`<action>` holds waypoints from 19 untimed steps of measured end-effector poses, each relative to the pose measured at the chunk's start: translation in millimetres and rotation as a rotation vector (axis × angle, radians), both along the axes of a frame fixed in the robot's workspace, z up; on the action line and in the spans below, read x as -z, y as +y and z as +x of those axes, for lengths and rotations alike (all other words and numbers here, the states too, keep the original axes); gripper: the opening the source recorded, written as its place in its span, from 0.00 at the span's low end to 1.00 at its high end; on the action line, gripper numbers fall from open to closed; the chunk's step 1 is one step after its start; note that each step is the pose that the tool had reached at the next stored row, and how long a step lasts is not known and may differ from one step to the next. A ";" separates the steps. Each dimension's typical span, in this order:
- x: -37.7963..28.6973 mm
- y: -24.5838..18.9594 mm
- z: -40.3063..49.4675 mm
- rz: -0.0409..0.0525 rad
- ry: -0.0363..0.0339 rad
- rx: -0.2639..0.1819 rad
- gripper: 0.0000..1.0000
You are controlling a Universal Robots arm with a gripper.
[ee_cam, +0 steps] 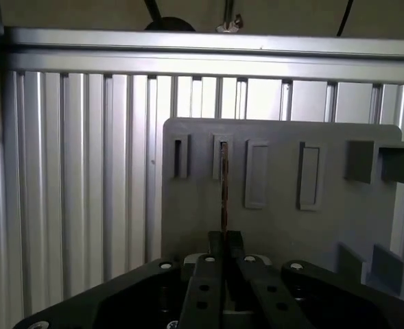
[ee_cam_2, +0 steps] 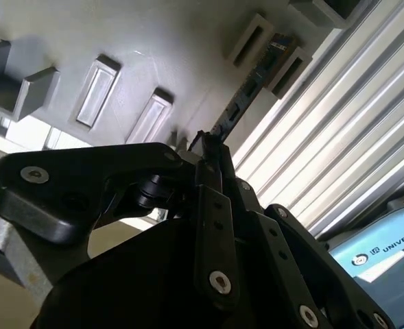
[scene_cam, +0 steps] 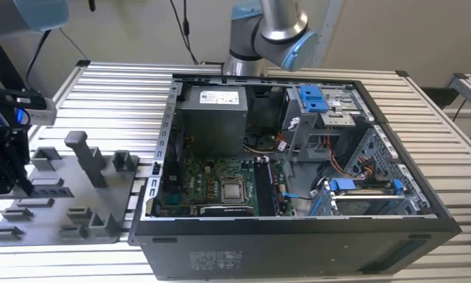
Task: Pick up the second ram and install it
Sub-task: 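Pick up the second ram and move it above second insertion slot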
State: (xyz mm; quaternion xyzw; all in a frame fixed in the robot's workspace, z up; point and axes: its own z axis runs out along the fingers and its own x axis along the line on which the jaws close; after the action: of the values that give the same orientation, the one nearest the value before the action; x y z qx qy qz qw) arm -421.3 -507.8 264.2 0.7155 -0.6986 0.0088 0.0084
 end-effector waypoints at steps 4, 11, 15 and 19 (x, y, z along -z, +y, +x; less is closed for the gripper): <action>-4.5 0.0 0.0 0.0000 0.0000 0.000 0.14; -12.5 0.0 0.0 0.0000 0.0000 0.000 0.14; -16.7 0.0 0.0 0.0001 0.0000 0.000 0.14; -21.3 0.0 0.0 0.0001 -0.0001 0.000 0.14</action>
State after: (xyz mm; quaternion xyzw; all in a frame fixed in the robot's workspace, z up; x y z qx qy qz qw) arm -421.3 -507.8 285.6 0.7155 -0.6985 0.0088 0.0083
